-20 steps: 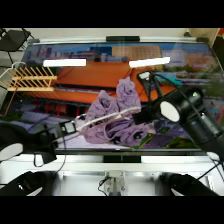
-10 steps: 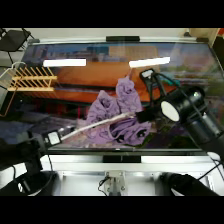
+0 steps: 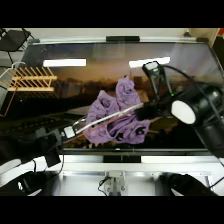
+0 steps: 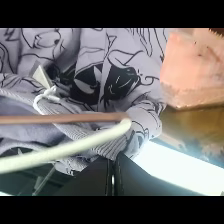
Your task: Fold the shirts.
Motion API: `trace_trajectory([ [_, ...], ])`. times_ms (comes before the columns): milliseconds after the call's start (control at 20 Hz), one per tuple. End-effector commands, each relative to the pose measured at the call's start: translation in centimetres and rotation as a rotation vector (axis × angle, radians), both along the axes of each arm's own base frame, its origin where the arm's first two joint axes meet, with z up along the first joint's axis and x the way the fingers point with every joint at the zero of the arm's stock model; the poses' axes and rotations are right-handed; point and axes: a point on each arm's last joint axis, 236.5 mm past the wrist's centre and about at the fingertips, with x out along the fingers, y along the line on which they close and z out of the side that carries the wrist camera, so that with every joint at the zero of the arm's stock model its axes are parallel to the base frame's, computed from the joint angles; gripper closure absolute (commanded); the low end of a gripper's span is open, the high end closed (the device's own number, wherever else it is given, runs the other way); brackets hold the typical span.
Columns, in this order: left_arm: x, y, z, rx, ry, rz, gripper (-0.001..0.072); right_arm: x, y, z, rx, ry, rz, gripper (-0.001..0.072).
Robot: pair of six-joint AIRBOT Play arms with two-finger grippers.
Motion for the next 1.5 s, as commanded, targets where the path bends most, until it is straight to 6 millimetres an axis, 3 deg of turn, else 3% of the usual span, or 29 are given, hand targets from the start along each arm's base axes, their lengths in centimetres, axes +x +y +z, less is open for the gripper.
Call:
trace_trajectory([
  [0,0.1,0.9,0.9,-0.013,-0.031,0.043,0.0648,0.5,-0.7,1.0,-0.013,-0.04,-0.013,0.0646],
  [100,-1.0,2.5,1.5,0.0,-0.024,0.056,0.0648,0.4,-0.6,0.9,-0.011,-0.035,-0.012,0.0646],
  [300,-3.1,1.4,1.2,-0.051,0.042,0.005,0.0648,1.1,-1.8,1.2,-0.044,-0.069,-0.05,0.0647],
  [550,-3.2,1.4,1.0,-0.05,0.046,0.0,0.0648,1.5,-1.8,1.4,-0.037,-0.084,-0.067,0.0646],
  [750,-3.6,0.2,-0.4,-0.08,0.075,-0.015,0.0648,1.9,-1.0,1.7,0.01,-0.1,-0.078,0.0647],
  [950,-2.8,-0.5,-2.5,-0.116,0.085,0.087,0.0648,1.4,-0.2,1.8,0.048,-0.086,-0.065,0.0646],
  [1200,-1.9,-1.8,-2.8,-0.161,0.065,0.108,0.0648,1.1,-0.4,2.7,0.066,-0.11,-0.063,0.0646],
  [1350,-2.9,-2.6,-3.1,-0.152,0.097,0.001,0.0648,1.7,-0.2,3.6,0.078,-0.156,-0.05,0.0646],
  [1450,-4.0,-2.1,-3.4,-0.124,0.139,-0.024,0.0648,2.3,-0.2,4.0,0.077,-0.184,-0.05,0.0646],
])
